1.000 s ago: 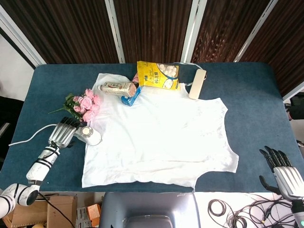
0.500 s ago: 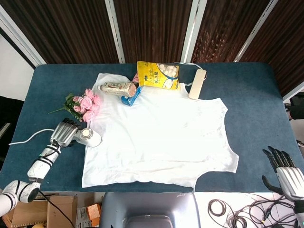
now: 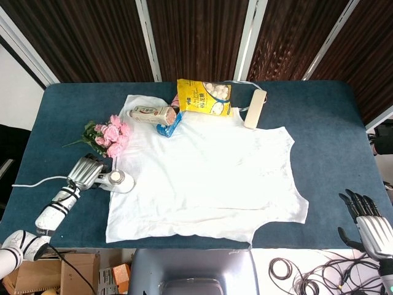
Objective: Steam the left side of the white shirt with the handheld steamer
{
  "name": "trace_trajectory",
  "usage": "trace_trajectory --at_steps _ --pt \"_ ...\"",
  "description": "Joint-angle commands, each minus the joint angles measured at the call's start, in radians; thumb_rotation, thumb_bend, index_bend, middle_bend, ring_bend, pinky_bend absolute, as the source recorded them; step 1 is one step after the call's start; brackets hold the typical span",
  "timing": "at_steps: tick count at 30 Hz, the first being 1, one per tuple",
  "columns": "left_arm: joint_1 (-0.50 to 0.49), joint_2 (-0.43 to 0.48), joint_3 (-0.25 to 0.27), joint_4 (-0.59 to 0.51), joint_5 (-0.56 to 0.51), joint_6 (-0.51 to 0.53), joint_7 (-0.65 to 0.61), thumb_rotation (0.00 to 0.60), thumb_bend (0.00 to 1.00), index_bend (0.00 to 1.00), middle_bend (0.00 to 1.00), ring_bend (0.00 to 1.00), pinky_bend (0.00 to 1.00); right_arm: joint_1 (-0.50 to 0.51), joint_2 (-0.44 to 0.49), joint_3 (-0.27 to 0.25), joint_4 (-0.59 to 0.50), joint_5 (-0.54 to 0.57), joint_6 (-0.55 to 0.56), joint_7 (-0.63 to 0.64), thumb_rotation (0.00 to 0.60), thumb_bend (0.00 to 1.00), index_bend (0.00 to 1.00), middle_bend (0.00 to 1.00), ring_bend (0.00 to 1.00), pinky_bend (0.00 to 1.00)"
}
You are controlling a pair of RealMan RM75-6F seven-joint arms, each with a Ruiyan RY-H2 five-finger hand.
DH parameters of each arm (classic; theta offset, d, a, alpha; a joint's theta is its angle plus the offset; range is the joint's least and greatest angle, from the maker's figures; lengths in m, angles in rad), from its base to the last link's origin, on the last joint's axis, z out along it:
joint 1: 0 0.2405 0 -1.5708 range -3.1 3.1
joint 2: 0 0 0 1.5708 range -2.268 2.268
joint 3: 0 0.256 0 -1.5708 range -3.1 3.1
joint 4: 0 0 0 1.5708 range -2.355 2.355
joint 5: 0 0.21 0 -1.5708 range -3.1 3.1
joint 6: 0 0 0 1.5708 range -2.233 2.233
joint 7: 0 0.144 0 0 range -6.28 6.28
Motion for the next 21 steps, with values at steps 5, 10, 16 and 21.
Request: trace_trajectory --at_steps 5,10,16,21 --pt "-0.006 -0.044 0.037 0.104 0.085 0.074 -0.133 0.600 0.36 0.77 0.60 0.47 0.37 -0.001 0.001 0.000 -0.001 0.001 0.000 -0.001 0.600 0.36 0.00 0.00 0.00 0.00" --pt "-0.007 -0.082 0.047 0.171 0.117 0.121 -0.164 0.600 0.39 0.80 0.60 0.47 0.37 -0.002 0.002 0.000 -0.001 0.000 0.001 -0.001 0.600 0.36 0.00 0.00 0.00 0.00" --pt "-0.011 -0.117 0.050 0.226 0.125 0.141 -0.238 0.600 0.46 0.81 0.63 0.51 0.40 -0.004 0.003 0.000 0.000 0.001 0.002 0.002 0.600 0.36 0.00 0.00 0.00 0.00" --pt "-0.014 -0.136 0.062 0.256 0.139 0.154 -0.364 0.600 0.48 0.79 0.65 0.56 0.43 -0.004 0.004 0.000 0.001 0.005 -0.001 0.002 0.600 0.36 0.00 0.00 0.00 0.00"
